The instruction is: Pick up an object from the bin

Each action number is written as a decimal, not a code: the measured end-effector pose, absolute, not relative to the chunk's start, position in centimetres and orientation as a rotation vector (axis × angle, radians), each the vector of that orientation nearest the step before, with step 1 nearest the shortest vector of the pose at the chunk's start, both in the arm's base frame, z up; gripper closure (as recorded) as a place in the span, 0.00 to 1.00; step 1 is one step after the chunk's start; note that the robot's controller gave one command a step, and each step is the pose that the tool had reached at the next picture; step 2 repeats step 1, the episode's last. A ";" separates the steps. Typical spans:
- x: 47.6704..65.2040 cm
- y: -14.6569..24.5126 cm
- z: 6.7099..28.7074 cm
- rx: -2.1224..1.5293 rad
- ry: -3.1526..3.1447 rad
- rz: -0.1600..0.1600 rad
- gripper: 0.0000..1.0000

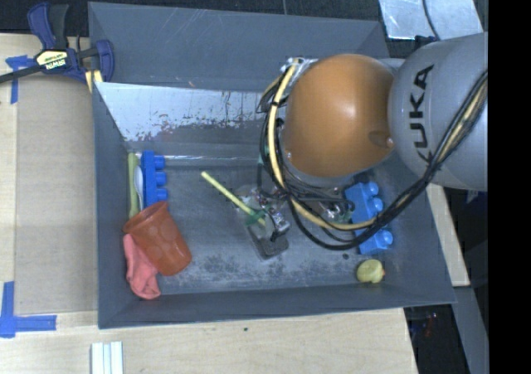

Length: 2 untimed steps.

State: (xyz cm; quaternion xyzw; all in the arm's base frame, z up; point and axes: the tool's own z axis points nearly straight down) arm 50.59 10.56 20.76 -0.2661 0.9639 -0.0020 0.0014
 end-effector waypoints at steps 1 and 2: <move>52.2 12.0 28.4 -0.903 3.002 -0.006 1.00; 52.2 12.0 28.4 -0.903 3.002 -0.006 1.00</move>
Offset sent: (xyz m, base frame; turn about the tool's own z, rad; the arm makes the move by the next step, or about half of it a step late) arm 0.0118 -0.0153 -0.0619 0.0712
